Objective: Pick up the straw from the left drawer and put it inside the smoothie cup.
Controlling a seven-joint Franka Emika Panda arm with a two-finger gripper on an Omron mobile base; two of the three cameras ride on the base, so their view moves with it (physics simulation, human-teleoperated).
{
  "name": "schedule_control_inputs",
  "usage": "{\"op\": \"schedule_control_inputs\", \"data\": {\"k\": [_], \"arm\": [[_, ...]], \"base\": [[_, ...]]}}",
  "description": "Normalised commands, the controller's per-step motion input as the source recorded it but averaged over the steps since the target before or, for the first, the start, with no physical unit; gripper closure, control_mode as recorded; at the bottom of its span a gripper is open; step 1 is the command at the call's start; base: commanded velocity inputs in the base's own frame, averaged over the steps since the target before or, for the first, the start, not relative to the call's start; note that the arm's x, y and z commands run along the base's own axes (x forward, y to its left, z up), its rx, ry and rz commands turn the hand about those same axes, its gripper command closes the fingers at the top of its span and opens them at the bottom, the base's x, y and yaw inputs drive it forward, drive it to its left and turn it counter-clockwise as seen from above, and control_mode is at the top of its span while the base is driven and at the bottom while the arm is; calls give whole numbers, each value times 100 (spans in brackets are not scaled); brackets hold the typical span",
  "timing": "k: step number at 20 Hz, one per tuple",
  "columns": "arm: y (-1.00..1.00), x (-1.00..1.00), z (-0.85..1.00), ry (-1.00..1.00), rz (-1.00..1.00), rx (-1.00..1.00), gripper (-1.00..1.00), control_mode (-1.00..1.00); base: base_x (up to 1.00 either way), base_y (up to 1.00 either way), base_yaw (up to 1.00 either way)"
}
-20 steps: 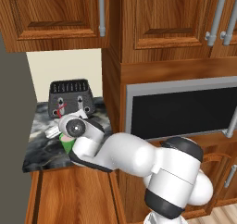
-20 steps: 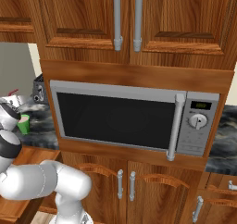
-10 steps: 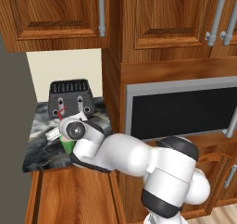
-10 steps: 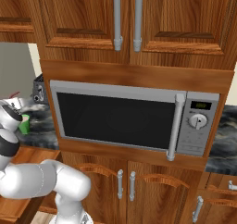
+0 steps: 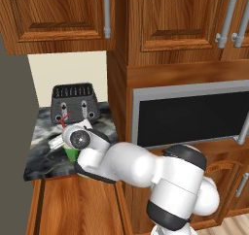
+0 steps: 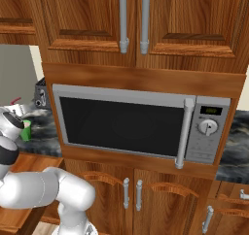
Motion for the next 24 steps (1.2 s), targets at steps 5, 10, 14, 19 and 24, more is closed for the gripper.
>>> {"op": "schedule_control_inputs", "data": {"k": [5, 10, 14, 19, 24], "arm": [[0, 2, 0, 0, -2, 0, 100, -100], [0, 8, 0, 0, -4, 0, 100, -100], [4, 30, 0, 0, -5, 0, 100, -100], [11, 18, 5, 0, -5, 0, 100, -100], [2, 0, -16, 0, 0, 0, 100, -100]], "base": [[0, 0, 0], [0, 0, 0], [0, 0, 0], [0, 0, 0], [0, 0, 0]]}}
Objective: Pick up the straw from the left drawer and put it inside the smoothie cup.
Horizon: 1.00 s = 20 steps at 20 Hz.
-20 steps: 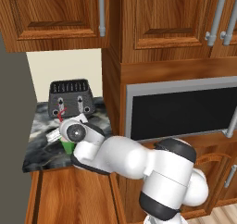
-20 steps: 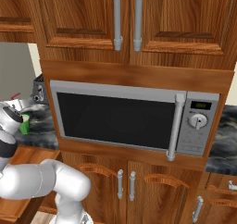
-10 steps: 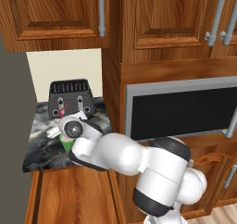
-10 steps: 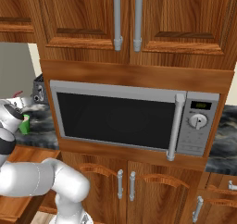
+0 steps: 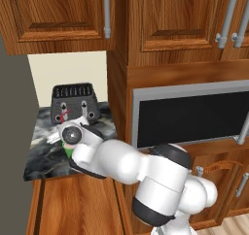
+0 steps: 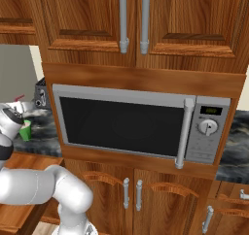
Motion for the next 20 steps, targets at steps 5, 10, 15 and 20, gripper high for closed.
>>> {"op": "schedule_control_inputs", "data": {"k": [5, 10, 15, 20], "arm": [[0, 5, -2, 0, 0, 0, 100, -100], [0, 7, -4, -1, 0, 0, 100, -100], [0, -2, -8, 0, 0, 0, 100, -100], [0, -3, -7, 0, 0, 0, 100, -100]], "base": [[0, 0, 0], [0, 0, 0], [0, 0, 0], [0, 0, 0]]}}
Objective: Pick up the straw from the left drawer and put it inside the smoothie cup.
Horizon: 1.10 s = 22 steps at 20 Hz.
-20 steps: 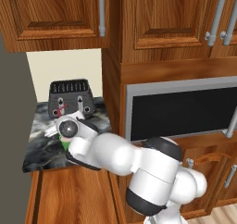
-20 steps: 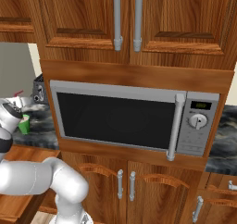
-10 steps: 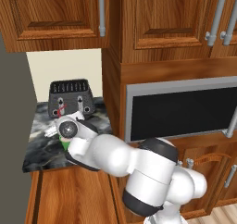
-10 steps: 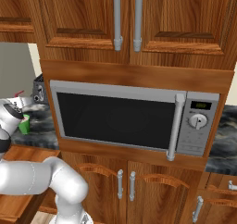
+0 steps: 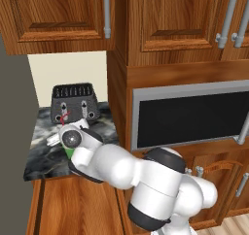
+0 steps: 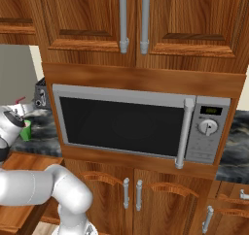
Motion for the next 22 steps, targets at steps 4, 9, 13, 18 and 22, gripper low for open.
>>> {"op": "schedule_control_inputs", "data": {"k": [4, 9, 13, 18, 22], "arm": [[1, 0, -1, 0, 0, 0, 100, -100], [10, 6, 0, 0, 0, 0, 100, -100], [16, 13, 0, -2, 0, 0, 100, -100], [17, 12, 0, -4, 0, 0, 100, -100], [7, 3, 0, -4, 0, 0, -100, -100]], "base": [[0, 0, 0], [0, 0, 0], [0, 0, 0], [0, 0, 0], [0, 0, 0]]}}
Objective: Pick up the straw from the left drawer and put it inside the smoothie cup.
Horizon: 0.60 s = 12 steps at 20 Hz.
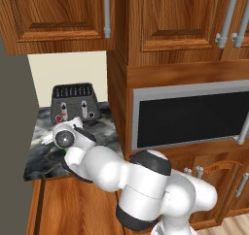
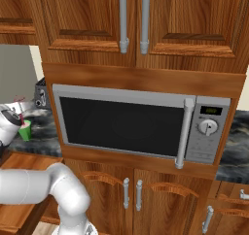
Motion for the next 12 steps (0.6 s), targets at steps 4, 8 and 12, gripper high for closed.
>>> {"op": "schedule_control_inputs", "data": {"k": [4, 8, 12], "arm": [[0, 0, 1, -1, 0, 0, -100, -100], [-1, 0, 8, 0, 0, 0, -100, -100], [-8, -18, 24, 0, -1, 1, -100, -100]], "base": [[0, 0, 0], [0, 0, 0], [0, 0, 0]]}}
